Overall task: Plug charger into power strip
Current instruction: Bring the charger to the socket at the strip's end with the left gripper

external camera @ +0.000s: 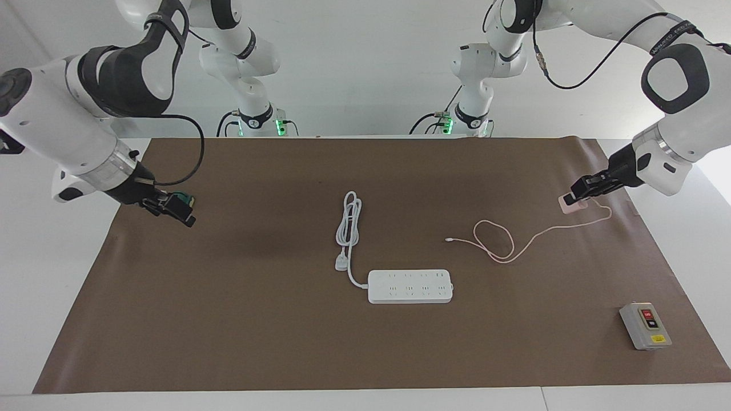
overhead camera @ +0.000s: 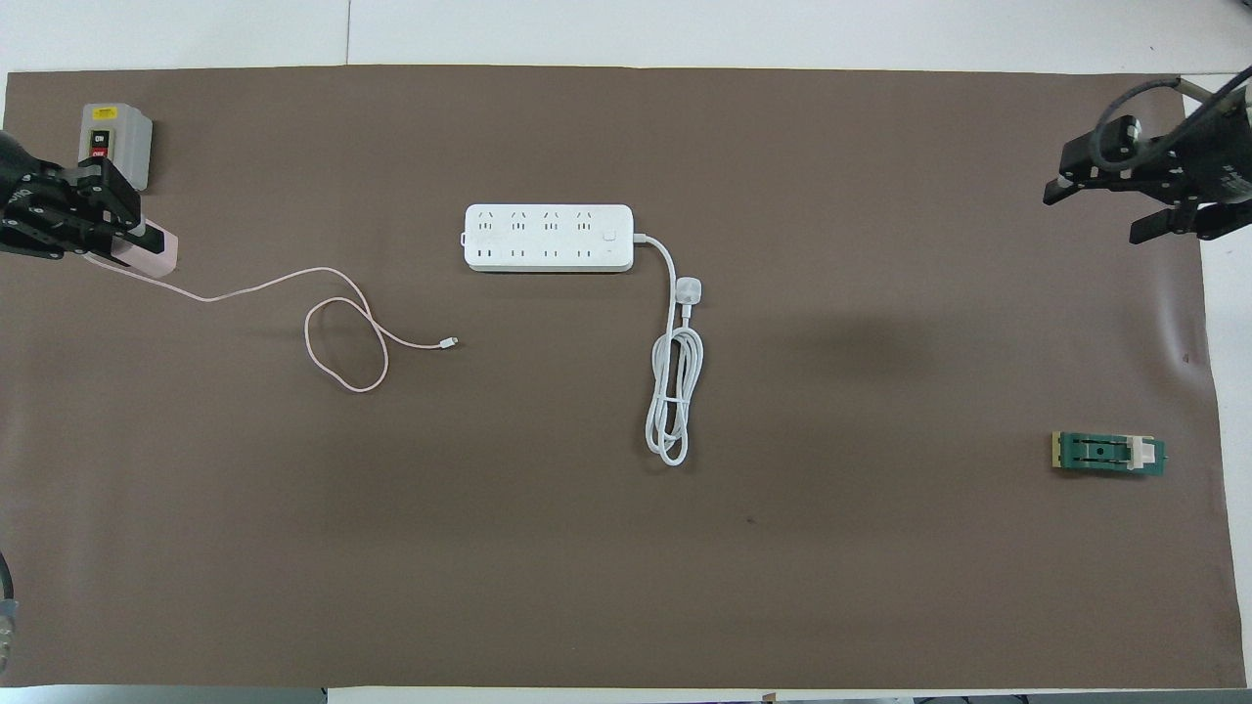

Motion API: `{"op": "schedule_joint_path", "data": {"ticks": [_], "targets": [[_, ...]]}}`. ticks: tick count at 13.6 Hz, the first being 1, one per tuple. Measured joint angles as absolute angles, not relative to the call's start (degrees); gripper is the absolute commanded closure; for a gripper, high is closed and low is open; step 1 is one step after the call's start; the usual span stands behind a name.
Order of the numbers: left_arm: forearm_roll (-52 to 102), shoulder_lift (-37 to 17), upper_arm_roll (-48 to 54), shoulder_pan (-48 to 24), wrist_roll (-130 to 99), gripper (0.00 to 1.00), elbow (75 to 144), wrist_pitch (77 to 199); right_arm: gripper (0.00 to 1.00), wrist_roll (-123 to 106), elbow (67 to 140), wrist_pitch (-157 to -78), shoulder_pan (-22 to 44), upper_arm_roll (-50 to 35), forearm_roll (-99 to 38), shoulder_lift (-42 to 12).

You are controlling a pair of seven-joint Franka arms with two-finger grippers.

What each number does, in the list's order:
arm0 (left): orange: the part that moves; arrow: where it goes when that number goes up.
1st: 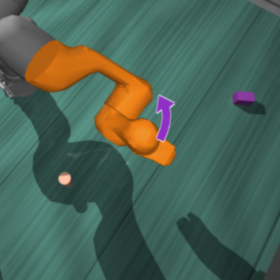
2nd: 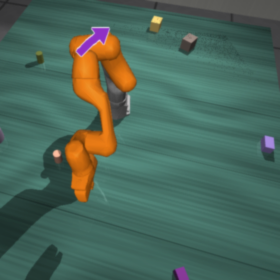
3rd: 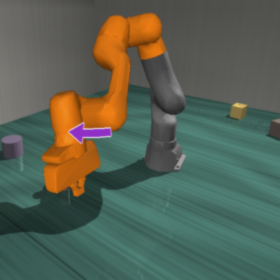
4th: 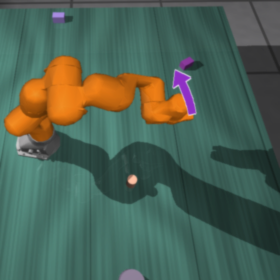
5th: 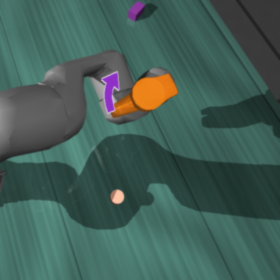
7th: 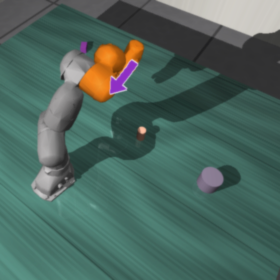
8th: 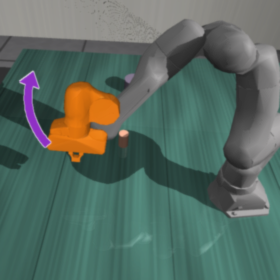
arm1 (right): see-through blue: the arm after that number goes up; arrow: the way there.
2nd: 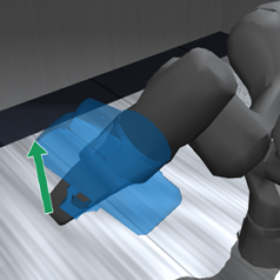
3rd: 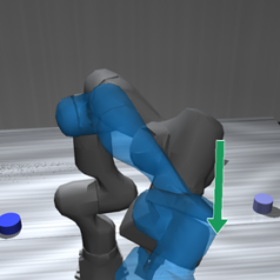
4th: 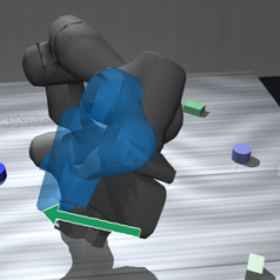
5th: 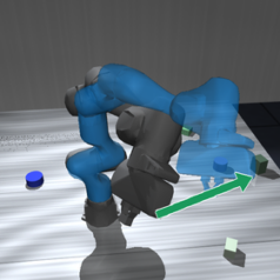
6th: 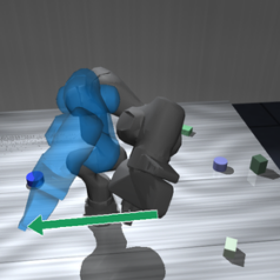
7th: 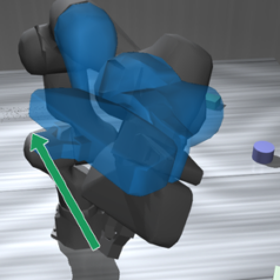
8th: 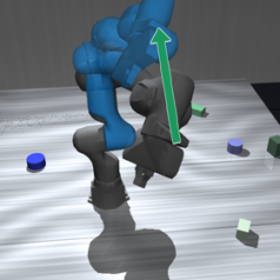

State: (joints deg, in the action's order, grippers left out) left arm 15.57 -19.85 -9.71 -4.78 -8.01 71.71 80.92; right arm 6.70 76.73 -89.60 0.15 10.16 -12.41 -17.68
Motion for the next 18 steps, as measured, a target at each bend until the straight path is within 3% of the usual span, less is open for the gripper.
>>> {"op": "schedule_joint_path", "data": {"ticks": [3, 8, 11, 18], "targets": [[13.91, -20.27, -9.63, -7.43, -16.54, 1.00, 71.72, 83.47, 0.00, -5.70, 81.76, -88.82, -1.96, 9.81, -6.93, -10.62], [12.87, -24.16, -9.51, -13.49, -33.09, 1.00, 71.76, 90.57, 0.00, -7.53, 91.37, -85.48, -5.77, 1.99, -1.01, 0.94], [12.72, -27.31, -9.51, -16.14, -49.12, 1.00, 71.80, 94.62, 0.00, -7.54, 93.92, -85.87, -6.52, 0.00, 2.72, 2.35], [11.19, -32.83, -9.47, -21.44, -81.26, 1.00, 71.77, 105.05, 0.00, -5.86, 91.95, -87.65, -6.63, -2.32, 2.85, 2.39]]}}
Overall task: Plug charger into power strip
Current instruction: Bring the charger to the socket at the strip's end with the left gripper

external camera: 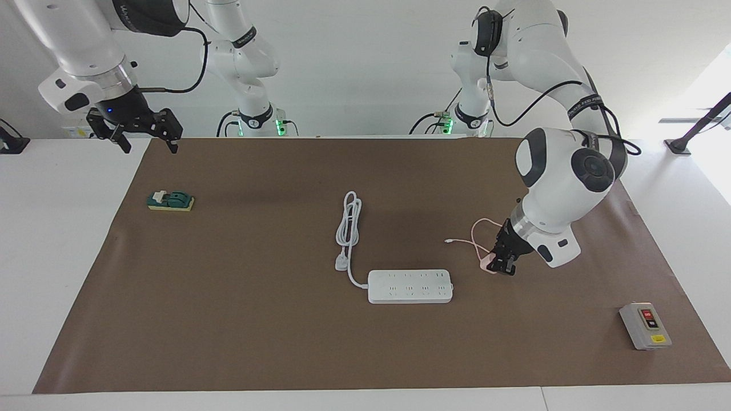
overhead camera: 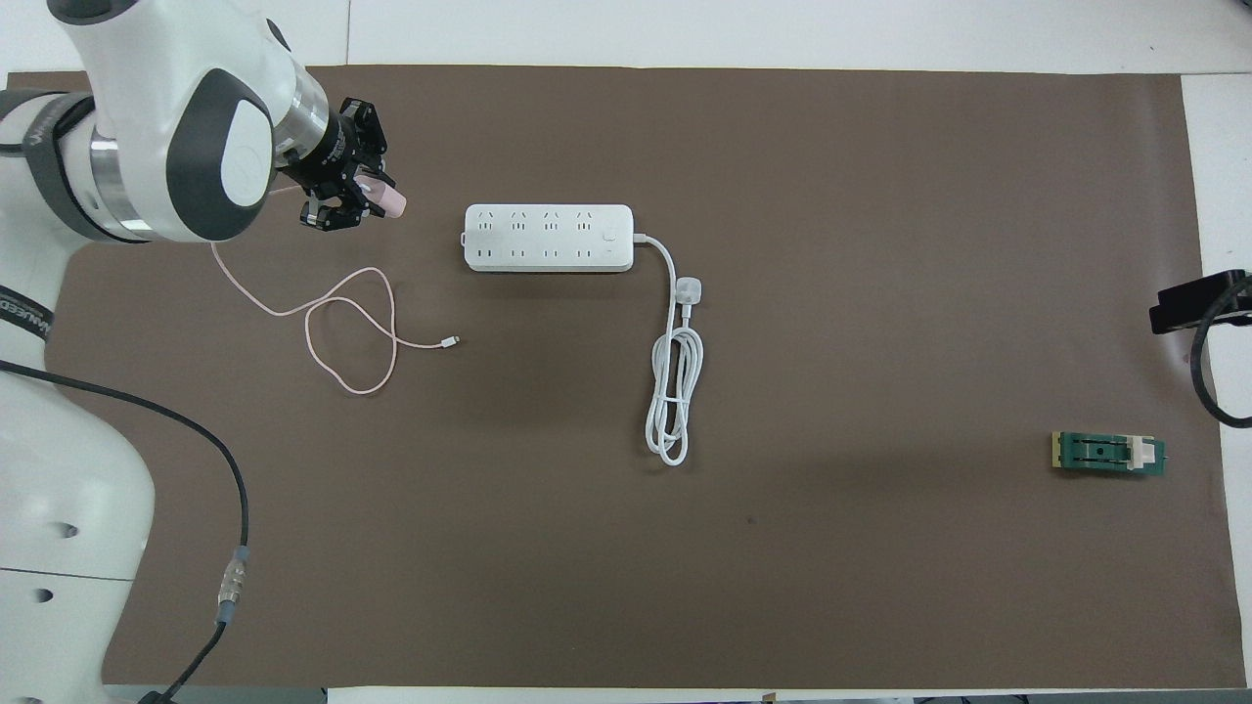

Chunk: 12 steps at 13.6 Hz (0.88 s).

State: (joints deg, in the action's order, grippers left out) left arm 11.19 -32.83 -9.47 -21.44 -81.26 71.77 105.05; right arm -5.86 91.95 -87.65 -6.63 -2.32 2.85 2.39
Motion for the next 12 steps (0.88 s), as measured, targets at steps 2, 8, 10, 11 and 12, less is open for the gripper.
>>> {"op": "schedule_joint_path", "data": {"ticks": [2, 8, 10, 11, 12], "targets": [[9.53, -34.16, -9.46, -23.51, -89.50, 1.00, 71.77, 106.82, 0.00, -5.53, 91.76, -87.58, -6.99, -2.64, 0.31, 2.38], [7.66, -37.41, -9.48, -27.89, -99.08, 1.00, 71.79, 107.80, 0.00, -5.53, 91.59, -87.57, -7.60, -2.71, -0.63, 2.39], [7.25, -37.80, -9.50, -28.93, -101.00, 1.00, 71.79, 107.80, 0.00, -5.53, 91.57, -87.57, -7.61, -2.73, -0.63, 2.40], [7.18, -37.80, -9.50, -29.09, -101.41, 1.00, 71.78, 107.80, 0.00, -5.52, 91.56, -87.57, -7.61, -2.73, -0.62, 2.40], [7.16, -37.80, -9.52, -29.10, -101.60, 1.00, 71.78, 107.80, 0.00, -5.52, 91.56, -87.57, -7.61, -2.73, -0.62, 2.40]]}}
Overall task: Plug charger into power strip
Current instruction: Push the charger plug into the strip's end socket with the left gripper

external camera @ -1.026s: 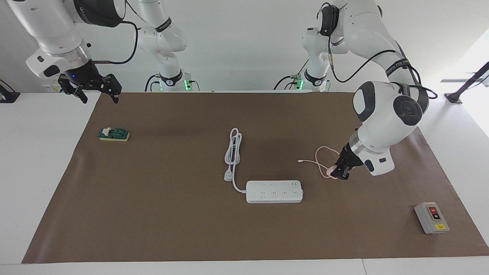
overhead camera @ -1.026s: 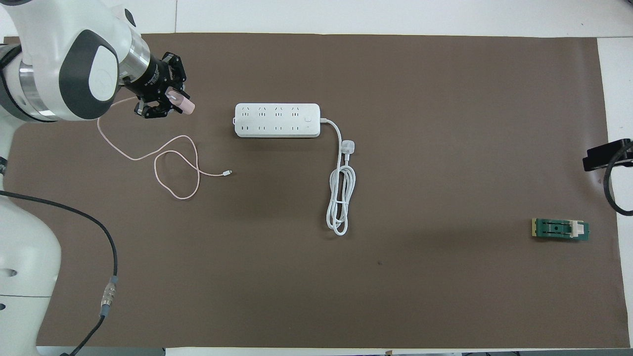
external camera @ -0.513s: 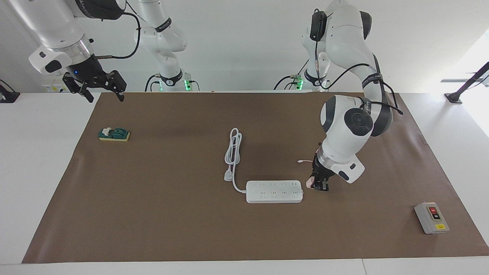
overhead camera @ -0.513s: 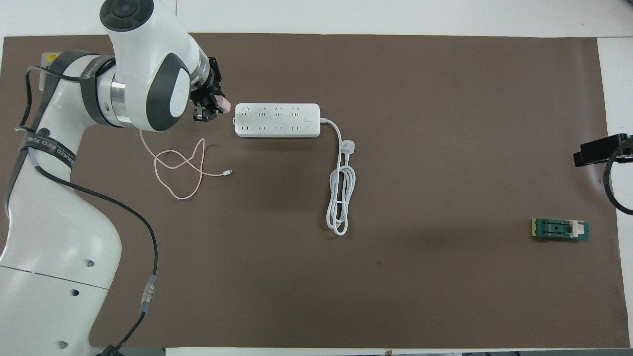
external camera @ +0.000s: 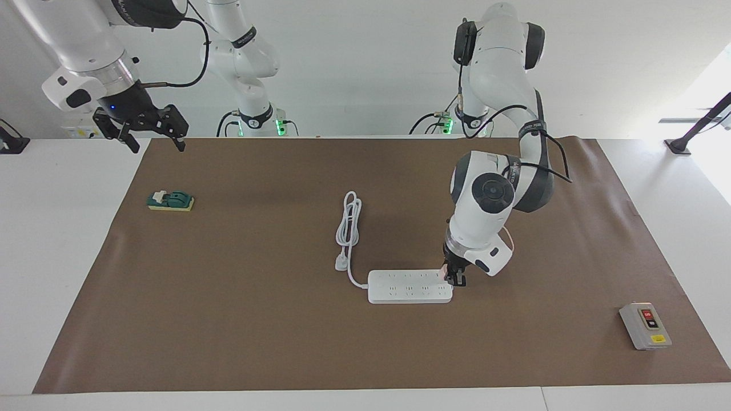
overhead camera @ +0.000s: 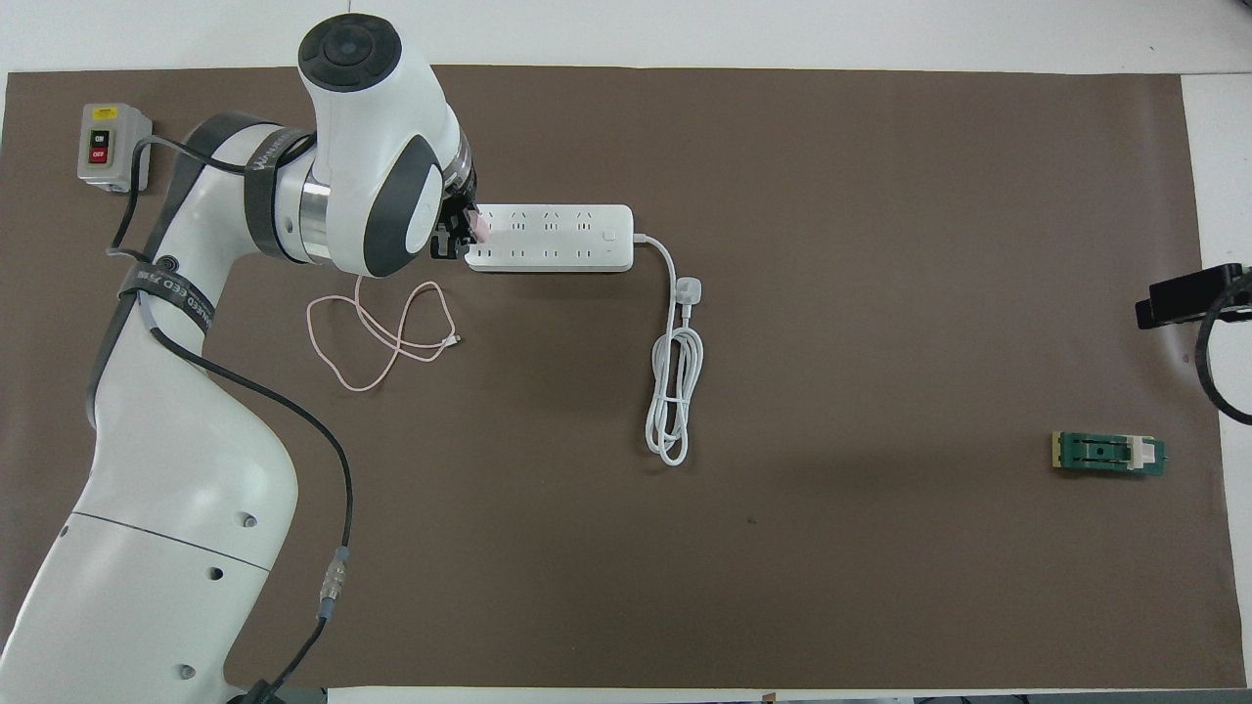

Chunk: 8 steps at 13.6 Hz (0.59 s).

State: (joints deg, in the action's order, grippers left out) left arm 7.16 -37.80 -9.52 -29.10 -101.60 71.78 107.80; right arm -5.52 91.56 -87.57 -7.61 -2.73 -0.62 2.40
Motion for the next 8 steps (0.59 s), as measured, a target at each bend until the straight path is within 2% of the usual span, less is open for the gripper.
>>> {"op": "schedule_joint_path", "data": {"ticks": [8], "targets": [[6.98, -37.90, -9.51, -30.07, -102.37, 1.00, 73.39, 107.06, 0.00, -5.53, 91.56, -87.57, -7.61, -2.73, 0.17, 2.40]]}}
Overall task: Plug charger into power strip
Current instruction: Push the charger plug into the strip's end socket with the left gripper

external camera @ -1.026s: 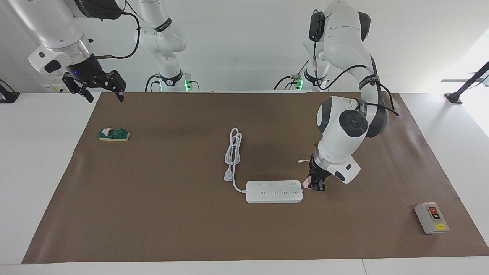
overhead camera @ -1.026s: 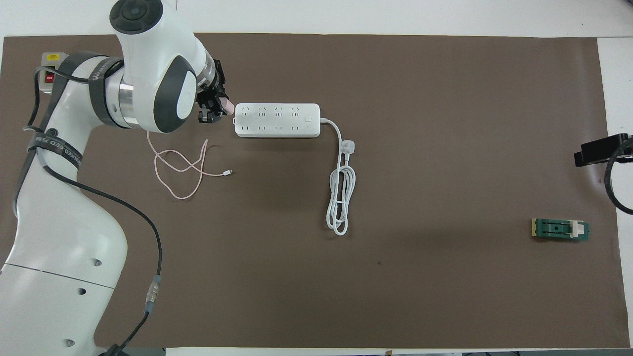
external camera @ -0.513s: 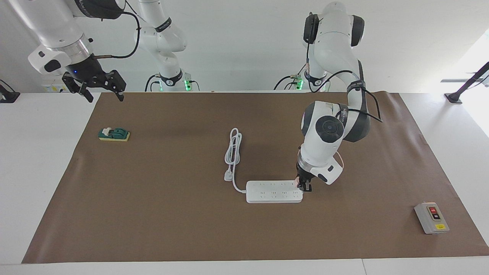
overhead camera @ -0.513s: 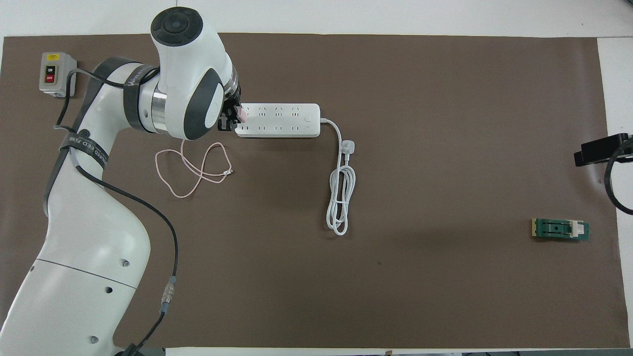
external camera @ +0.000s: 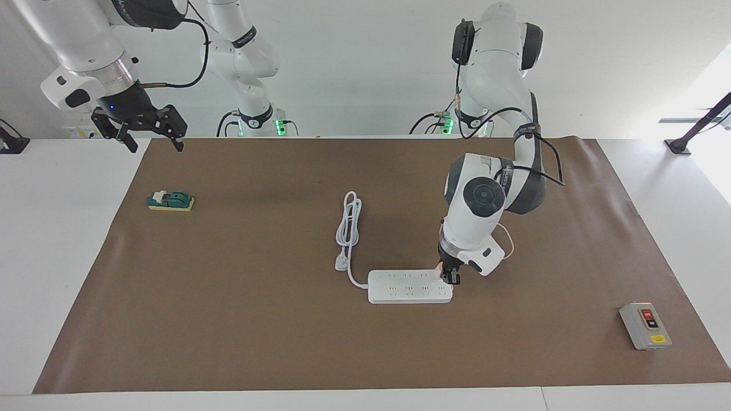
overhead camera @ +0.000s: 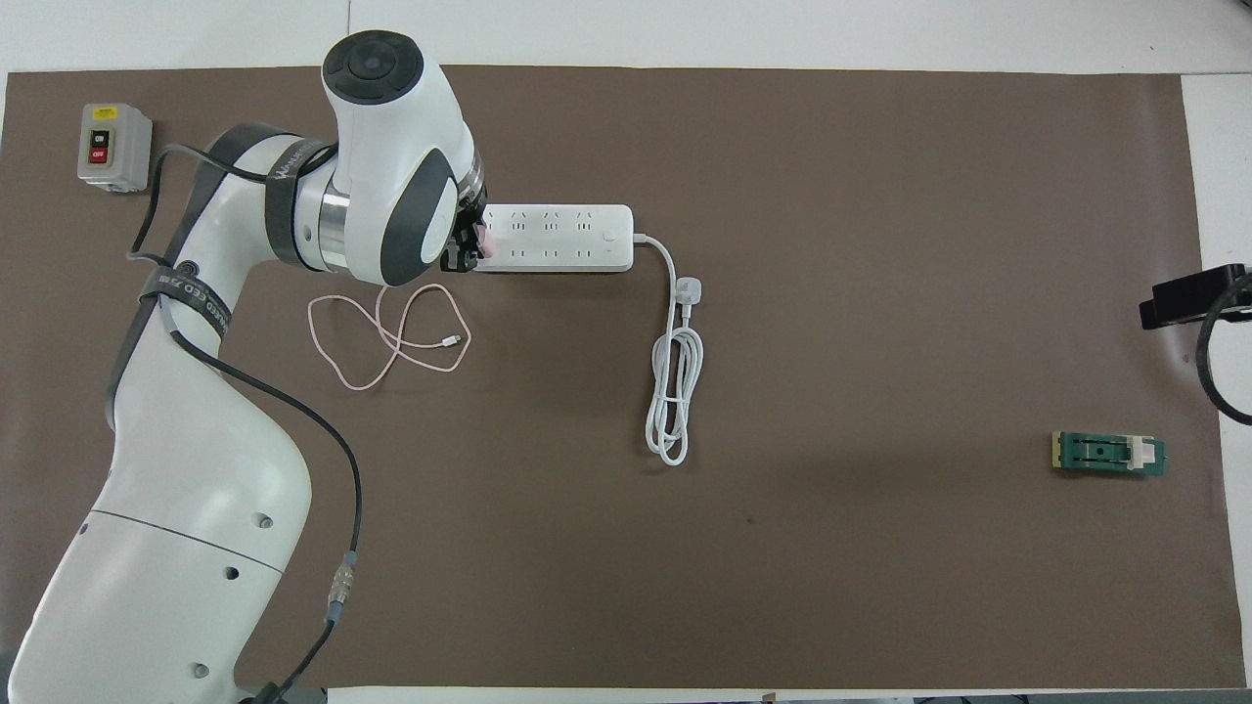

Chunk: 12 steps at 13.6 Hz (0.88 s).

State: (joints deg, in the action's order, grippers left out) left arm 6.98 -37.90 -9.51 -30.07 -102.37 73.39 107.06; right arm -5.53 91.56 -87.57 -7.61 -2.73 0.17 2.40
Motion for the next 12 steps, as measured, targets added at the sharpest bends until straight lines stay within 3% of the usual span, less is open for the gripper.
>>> {"op": "schedule_joint_path", "data": {"ticks": [12], "targets": [[4.81, -37.90, -9.54, -31.03, -104.21, 1.00, 73.63, 106.91, 0.00, -5.52, 91.56, -87.29, -7.61, -2.95, 0.18, 2.42]]}}
